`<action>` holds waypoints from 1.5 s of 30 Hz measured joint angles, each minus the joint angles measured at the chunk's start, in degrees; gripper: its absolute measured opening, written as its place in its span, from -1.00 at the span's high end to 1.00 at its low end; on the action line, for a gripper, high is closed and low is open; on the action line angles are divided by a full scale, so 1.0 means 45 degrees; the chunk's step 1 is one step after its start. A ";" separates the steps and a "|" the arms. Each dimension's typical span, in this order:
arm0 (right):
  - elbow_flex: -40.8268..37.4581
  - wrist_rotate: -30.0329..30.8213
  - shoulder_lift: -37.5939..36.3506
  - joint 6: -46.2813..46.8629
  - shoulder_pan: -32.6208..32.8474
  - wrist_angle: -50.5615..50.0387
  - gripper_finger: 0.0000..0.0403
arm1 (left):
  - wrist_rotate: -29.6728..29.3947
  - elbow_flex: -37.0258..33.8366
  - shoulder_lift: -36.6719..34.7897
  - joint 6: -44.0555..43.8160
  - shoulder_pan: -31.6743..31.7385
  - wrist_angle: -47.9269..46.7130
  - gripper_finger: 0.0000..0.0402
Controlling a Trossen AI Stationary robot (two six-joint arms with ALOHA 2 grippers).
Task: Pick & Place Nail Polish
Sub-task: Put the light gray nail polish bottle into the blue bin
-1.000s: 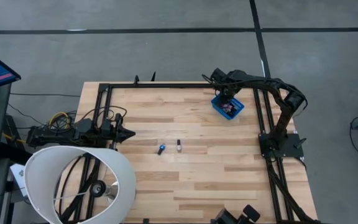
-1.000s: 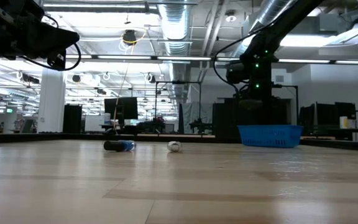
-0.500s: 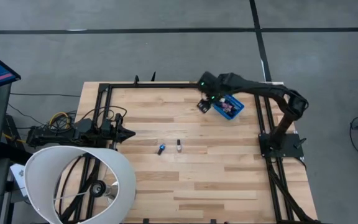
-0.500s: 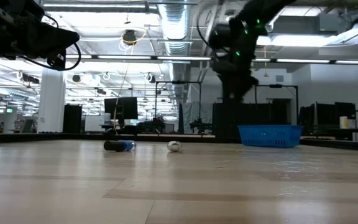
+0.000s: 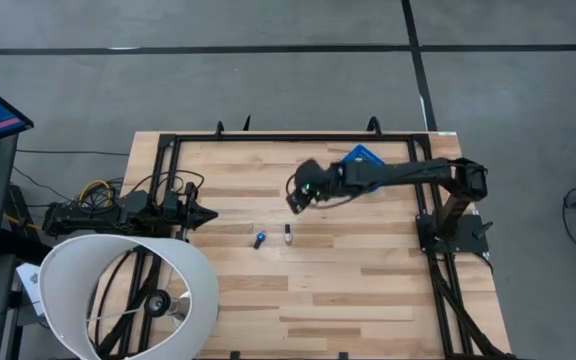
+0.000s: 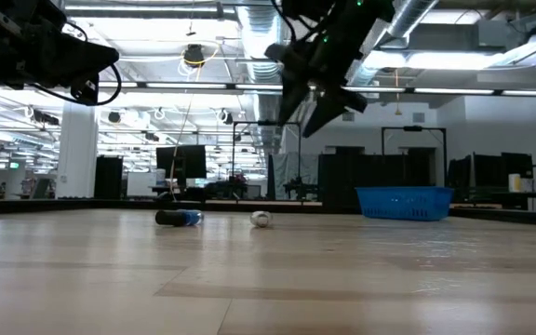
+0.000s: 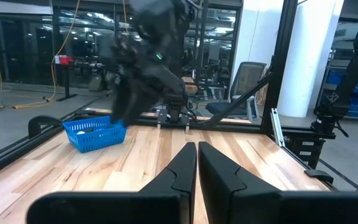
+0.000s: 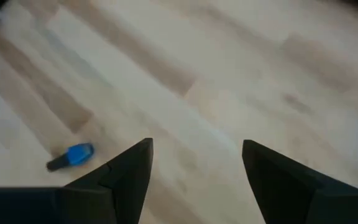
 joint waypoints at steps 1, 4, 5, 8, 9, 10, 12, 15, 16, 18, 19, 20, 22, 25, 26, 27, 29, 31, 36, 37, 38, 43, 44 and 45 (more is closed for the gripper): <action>-0.0032 0.0090 0.0082 0.0273 0.0245 -0.0086 -0.19 | 0.0000 0.0000 0.0000 -0.0004 0.0000 -0.0003 0.94; 0.0056 0.0345 0.0492 0.1073 0.0915 0.0321 -0.19 | 0.0000 0.0000 0.0000 -0.0004 0.0000 0.0002 0.94; 0.0026 0.0338 0.0625 0.1278 0.1089 0.0334 -0.19 | 0.0000 0.0000 0.0000 0.0000 0.0000 -0.0003 0.94; 0.0108 0.0347 0.1426 0.1772 0.1577 0.0597 -0.19 | 0.0000 0.0000 0.0000 0.0000 -0.0001 0.0006 0.94; 0.0163 0.0341 0.1653 0.1872 0.1702 0.0552 -0.19 | 0.0000 0.0001 0.0000 0.0000 -0.0005 0.0015 0.94; 0.0261 0.0341 0.1879 0.1894 0.1809 0.0320 -0.19 | -0.0013 0.0000 0.0000 -0.0001 -0.0005 0.0025 0.94; 0.0765 0.0337 0.2553 0.1956 0.2018 0.0502 -0.19 | 0.0000 0.0000 0.0000 0.0000 -0.0005 0.0016 0.94; 0.1514 0.0304 0.3527 0.1977 0.2251 -0.0248 -0.19 | -0.0005 0.0000 0.0000 0.0000 -0.0002 -0.0007 0.94; 0.1799 0.0285 0.3835 0.1975 0.2322 -0.0271 -0.19 | 0.0000 0.0000 0.0000 0.0000 -0.0005 0.0021 0.94; 0.2389 0.0288 0.4389 0.1972 0.2408 -0.0929 -0.19 | -0.0005 0.0000 0.0000 0.0000 -0.0001 0.0025 0.94; 0.2670 0.0278 0.4639 0.1970 0.2435 -0.1064 -0.19 | -0.0004 0.0000 0.0000 -0.0004 0.0000 -0.0006 0.94; 0.2912 0.0267 0.4897 0.1914 0.2480 -0.1303 -0.19 | 0.0000 0.0000 0.0000 0.0000 -0.0005 0.0031 0.94; 0.3376 0.0259 0.5366 0.1797 0.2520 -0.1682 -0.19 | -0.0006 0.0000 0.0000 0.0000 -0.0005 0.0010 0.94; 0.3749 0.0203 0.5787 0.1791 0.2554 -0.1856 -0.19 | -0.0005 0.0001 0.0000 0.0000 -0.0004 0.0047 0.94; 0.3798 0.0132 0.5913 0.1805 0.2554 -0.1773 -0.19 | -0.0001 0.0000 0.0000 -0.0001 -0.0002 0.0010 0.94; 0.3809 -0.0068 0.6004 0.1826 0.2551 -0.1848 -0.19 | 0.0000 0.0000 0.0000 0.0000 -0.0005 0.0030 0.94; 0.3803 -0.0602 0.6213 0.1792 0.2536 -0.1538 -0.19 | -0.0003 0.0000 0.0000 -0.0002 -0.0004 0.0038 0.94; 0.3803 -0.0981 0.6356 0.1785 0.2539 -0.1462 -0.19 | -0.0001 0.0000 0.0000 -0.0001 -0.0001 0.0046 0.94; 0.3653 -0.1213 0.6339 0.2368 0.2524 -0.1354 -0.18 | 0.0000 0.0000 0.0000 0.0000 0.0000 0.0039 0.94; 0.3633 -0.1213 0.6332 0.2478 0.2527 -0.1388 -0.16 | 0.0000 0.0000 0.0000 0.0000 -0.0005 0.0034 0.94; 0.3633 -0.1220 0.6332 0.2557 0.2527 -0.1424 -0.13 | -0.0002 0.0000 0.0000 0.0000 -0.0002 0.0040 0.94; 0.3623 -0.1737 0.6327 0.2603 0.2505 -0.1538 0.14 | -0.0004 0.0000 0.0000 -0.0004 -0.0005 0.0040 0.94; 0.3619 -0.1770 0.6327 0.2599 0.2509 -0.1573 0.21 | 0.0000 0.0000 0.0000 0.0000 -0.0004 0.0036 0.94; 0.3614 -0.1771 0.6327 0.2599 0.2510 -0.1610 0.28 | 0.0000 0.0000 0.0000 0.0000 -0.0005 0.0040 0.94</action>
